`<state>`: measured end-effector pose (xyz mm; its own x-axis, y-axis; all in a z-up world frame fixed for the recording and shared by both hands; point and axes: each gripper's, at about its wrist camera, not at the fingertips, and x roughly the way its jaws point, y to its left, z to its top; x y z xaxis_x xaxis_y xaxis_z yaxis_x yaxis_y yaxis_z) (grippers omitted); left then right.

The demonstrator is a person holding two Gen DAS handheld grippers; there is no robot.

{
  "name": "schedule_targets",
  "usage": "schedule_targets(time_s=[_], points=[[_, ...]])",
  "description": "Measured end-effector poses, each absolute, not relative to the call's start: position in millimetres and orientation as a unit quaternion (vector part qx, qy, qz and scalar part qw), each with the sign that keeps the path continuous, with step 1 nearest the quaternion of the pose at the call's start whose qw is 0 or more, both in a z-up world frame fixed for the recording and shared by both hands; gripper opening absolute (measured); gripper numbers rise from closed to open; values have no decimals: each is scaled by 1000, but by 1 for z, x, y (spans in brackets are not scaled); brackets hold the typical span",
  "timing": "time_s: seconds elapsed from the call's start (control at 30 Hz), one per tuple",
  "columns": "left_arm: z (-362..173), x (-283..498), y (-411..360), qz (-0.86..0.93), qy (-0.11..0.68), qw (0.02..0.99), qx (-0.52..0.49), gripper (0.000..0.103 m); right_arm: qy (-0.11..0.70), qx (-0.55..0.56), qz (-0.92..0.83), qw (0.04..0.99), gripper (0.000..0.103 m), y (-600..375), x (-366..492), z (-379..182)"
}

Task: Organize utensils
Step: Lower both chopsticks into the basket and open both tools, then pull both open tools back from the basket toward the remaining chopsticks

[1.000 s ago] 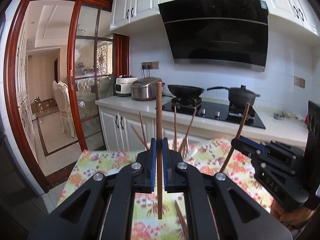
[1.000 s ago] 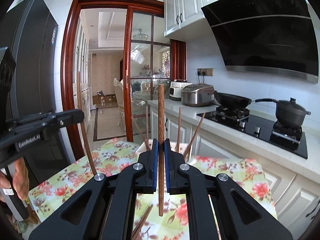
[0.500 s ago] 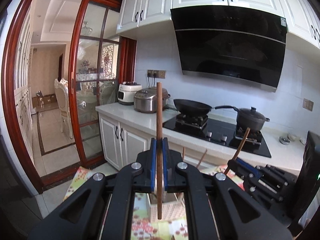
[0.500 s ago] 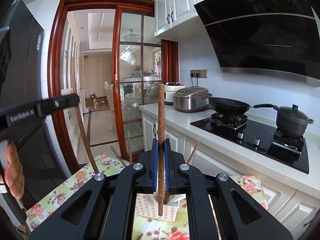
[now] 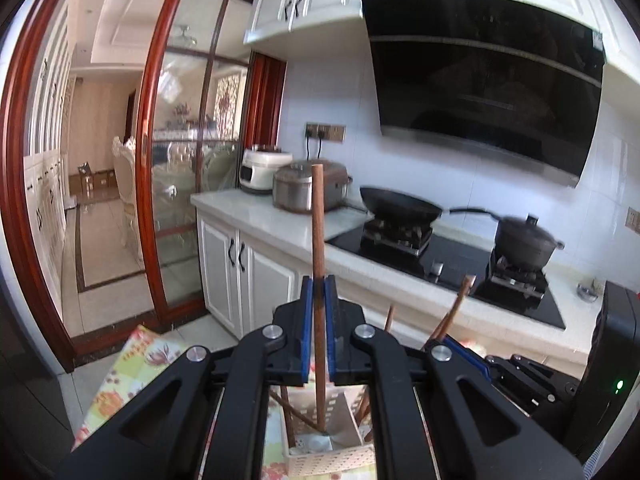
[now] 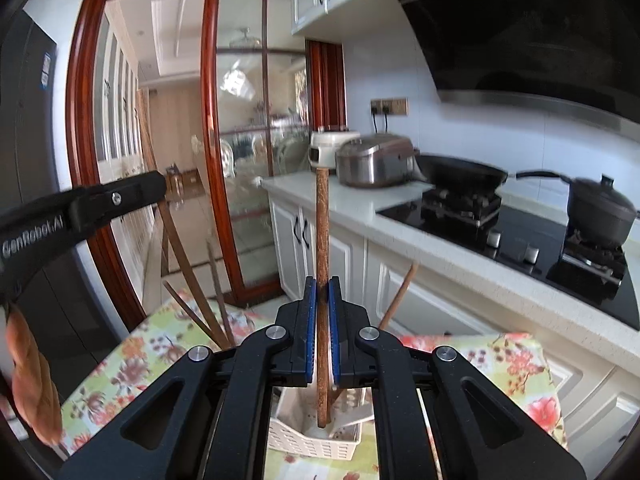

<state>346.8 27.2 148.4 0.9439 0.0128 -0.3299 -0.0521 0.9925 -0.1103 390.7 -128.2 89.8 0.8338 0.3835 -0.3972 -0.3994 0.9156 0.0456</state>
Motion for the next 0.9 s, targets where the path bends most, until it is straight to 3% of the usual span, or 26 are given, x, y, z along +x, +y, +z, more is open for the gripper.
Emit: schedule_targets(time_s=[0.33, 0.4, 0.47, 0.5, 0.63, 0.7, 0.9], points=[[77, 378, 40, 42, 265, 960, -76, 7, 274, -31, 199, 940, 12, -125, 420, 42], [73, 377, 47, 48, 266, 959, -78, 19, 275, -35, 197, 941, 15, -126, 420, 41], [73, 371, 55, 58, 259, 961, -82, 35, 273, -28, 193, 942, 34, -132, 419, 41], [74, 366, 59, 63, 253, 962, -87, 41, 269, -21, 190, 944, 48, -136, 418, 42], [80, 334, 72, 75, 224, 967, -94, 50, 249, 26, 190, 949, 49, -165, 407, 51], [81, 318, 75, 78, 211, 970, -94, 62, 238, 46, 190, 951, 49, -182, 398, 56], [68, 262, 81, 93, 192, 972, -95, 83, 223, 73, 193, 953, 49, -215, 355, 56]])
